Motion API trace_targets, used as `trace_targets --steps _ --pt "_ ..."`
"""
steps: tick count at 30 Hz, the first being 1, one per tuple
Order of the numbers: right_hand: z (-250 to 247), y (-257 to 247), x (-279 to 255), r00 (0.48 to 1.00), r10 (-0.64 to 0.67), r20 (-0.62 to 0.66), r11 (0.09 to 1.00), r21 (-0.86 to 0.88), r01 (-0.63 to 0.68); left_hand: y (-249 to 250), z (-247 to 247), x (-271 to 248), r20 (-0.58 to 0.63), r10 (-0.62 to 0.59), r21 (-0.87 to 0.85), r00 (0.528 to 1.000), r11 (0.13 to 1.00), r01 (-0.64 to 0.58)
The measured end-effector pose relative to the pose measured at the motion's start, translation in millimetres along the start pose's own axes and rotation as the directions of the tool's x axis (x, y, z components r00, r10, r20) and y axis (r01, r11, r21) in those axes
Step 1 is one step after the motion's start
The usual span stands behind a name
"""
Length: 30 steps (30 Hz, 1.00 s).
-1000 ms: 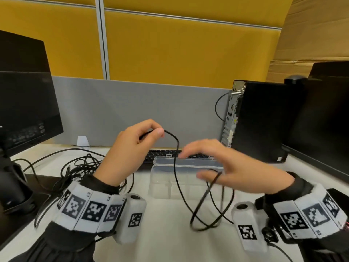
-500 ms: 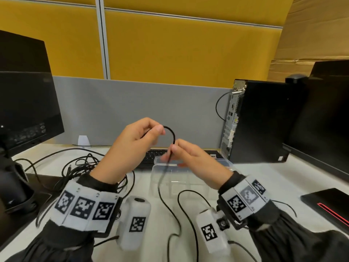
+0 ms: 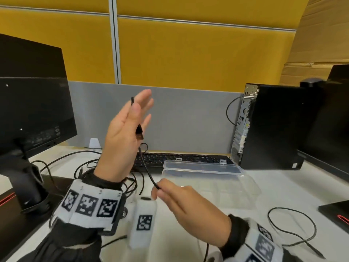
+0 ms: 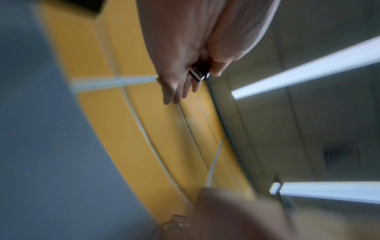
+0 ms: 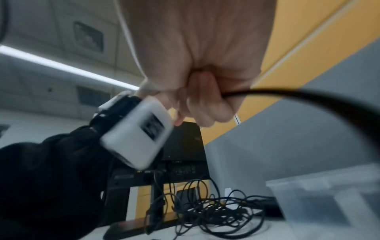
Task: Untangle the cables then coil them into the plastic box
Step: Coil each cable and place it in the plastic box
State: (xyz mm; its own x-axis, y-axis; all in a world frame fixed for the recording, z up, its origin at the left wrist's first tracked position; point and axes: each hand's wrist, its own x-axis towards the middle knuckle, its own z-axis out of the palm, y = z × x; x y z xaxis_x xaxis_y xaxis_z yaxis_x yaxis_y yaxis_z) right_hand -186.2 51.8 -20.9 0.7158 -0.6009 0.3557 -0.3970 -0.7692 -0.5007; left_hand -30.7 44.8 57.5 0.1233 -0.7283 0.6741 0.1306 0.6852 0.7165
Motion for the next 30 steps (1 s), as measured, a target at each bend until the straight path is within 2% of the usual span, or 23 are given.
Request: trace_targets --steps 1,3,4,5,7,11,12,13,15,17,19,20,21,22,24,25,26,28,29,30 --pt "-3 1 -3 1.000 -0.015 -0.010 0.997 -0.070 0.015 -6 -6 1 -0.003 0.033 0.224 0.999 0.974 -0.031" --pt "-16 7 -2 0.990 -0.059 -0.129 0.987 -0.156 0.038 -18 -16 2 0.044 0.092 0.601 0.995 0.793 -0.100" --pt "-24 10 -1 0.977 -0.080 -0.200 0.981 -0.190 0.042 -23 -20 3 0.063 0.104 0.696 0.993 0.708 -0.119" --pt "-32 15 1 0.958 -0.104 -0.269 0.974 -0.222 0.043 -26 -24 5 0.062 0.097 0.739 0.993 0.665 -0.111" --pt "-46 22 4 0.909 -0.146 -0.390 0.964 -0.262 0.043 -30 -28 8 0.053 0.047 0.762 0.998 0.644 -0.070" --pt "-58 21 9 0.816 -0.227 -0.532 0.945 -0.322 0.053 -38 -26 7 0.157 -0.081 0.834 0.984 0.545 -0.088" --pt "-59 20 12 0.795 -0.241 -0.556 0.943 -0.328 0.057 -38 -24 5 0.192 -0.145 0.835 0.971 0.543 -0.084" --pt "-61 19 15 0.772 -0.250 -0.584 0.943 -0.326 0.059 -38 -21 4 0.232 -0.224 0.814 0.946 0.577 -0.063" --pt "-70 18 20 0.713 -0.257 -0.653 0.949 -0.310 0.058 -36 -13 0 0.333 -0.365 0.658 0.870 0.750 0.062" --pt "-81 20 26 0.638 -0.256 -0.726 0.956 -0.290 0.054 -28 -3 -5 0.423 -0.392 0.418 0.817 0.885 0.208" --pt "-88 24 31 0.570 -0.232 -0.788 0.966 -0.256 0.039 -20 8 -12 0.505 -0.383 0.185 0.774 0.924 0.336" --pt "-88 27 35 0.558 -0.205 -0.804 0.971 -0.237 0.015 -17 14 -14 0.551 -0.366 0.081 0.750 0.918 0.388" --pt "-85 32 38 0.586 -0.158 -0.795 0.976 -0.215 -0.029 -14 19 -16 0.576 -0.332 -0.007 0.747 0.912 0.410" --pt "-79 37 41 0.667 -0.085 -0.740 0.979 -0.186 -0.082 -12 24 -17 0.562 -0.289 -0.088 0.775 0.911 0.403" --pt "-60 41 40 0.883 0.063 -0.465 0.978 -0.147 -0.147 -10 26 -13 0.398 -0.227 -0.238 0.889 0.910 0.339" --pt "-49 40 35 0.954 0.085 -0.289 0.985 -0.123 -0.125 -12 23 -10 0.282 -0.210 -0.266 0.936 0.920 0.286" --pt "-39 37 29 0.989 0.083 -0.124 0.990 -0.100 -0.095 -16 18 -6 0.179 -0.192 -0.249 0.965 0.940 0.234" --pt "-26 27 15 0.992 0.067 0.107 0.992 -0.110 -0.055 -27 5 2 0.028 -0.150 -0.069 0.988 0.986 0.151" --pt "-26 23 10 0.990 0.046 0.136 0.989 -0.145 -0.026 -34 -3 3 -0.016 -0.117 0.104 0.993 0.988 0.118" --pt "-29 21 8 0.995 0.001 0.096 0.983 -0.181 0.016 -40 -8 3 -0.017 -0.083 0.320 0.996 0.944 0.084"
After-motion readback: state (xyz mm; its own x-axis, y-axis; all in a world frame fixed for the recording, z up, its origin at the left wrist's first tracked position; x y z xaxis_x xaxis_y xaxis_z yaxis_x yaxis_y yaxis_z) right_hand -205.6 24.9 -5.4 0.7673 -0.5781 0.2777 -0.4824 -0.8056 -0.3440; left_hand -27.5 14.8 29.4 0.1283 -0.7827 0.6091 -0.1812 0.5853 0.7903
